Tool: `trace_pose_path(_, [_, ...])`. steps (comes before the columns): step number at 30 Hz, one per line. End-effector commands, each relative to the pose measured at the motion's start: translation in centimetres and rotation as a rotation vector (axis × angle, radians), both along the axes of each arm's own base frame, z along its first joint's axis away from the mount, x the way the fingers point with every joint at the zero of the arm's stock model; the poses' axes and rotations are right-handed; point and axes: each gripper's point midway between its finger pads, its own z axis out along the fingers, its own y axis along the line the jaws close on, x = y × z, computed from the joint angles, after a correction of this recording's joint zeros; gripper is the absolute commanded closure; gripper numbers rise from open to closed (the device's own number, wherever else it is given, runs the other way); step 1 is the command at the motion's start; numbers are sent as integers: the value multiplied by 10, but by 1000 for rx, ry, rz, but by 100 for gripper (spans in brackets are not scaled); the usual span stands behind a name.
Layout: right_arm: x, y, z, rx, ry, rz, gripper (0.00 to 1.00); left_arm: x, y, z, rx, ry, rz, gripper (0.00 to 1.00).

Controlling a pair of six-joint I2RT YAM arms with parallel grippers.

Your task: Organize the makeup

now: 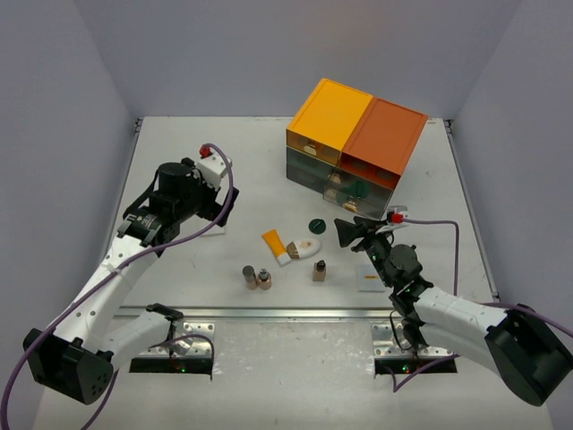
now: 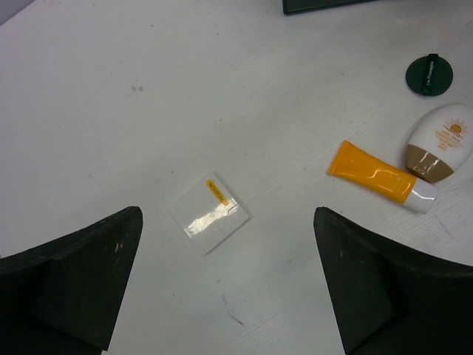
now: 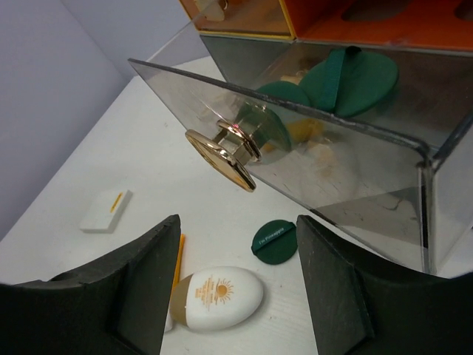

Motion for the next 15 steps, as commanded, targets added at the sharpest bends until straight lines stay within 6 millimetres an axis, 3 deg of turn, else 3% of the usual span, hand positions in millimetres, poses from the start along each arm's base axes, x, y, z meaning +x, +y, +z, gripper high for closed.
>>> trace_pose_path(1, [-26,-22,-65,-84,119,-15,36,3,-5,23,-21,-70,-22,0])
trace_pose_path(6, [-29,-18,-79,-120,194,7,37,3,-4,20,-9,-71,-26,0])
trace_pose_path(9, [-30,-20,-78,-125,188,7,37,4,-13,16,-27,-62,-67,1])
trace_pose_path(12, [-30,-20,-74,-128,181,5,37,3,-52,11,-82,-38,-214,5])
trace_pose_path(15, [-29,-19,-70,-126,179,10,37,16,-87,-4,-113,18,-291,6])
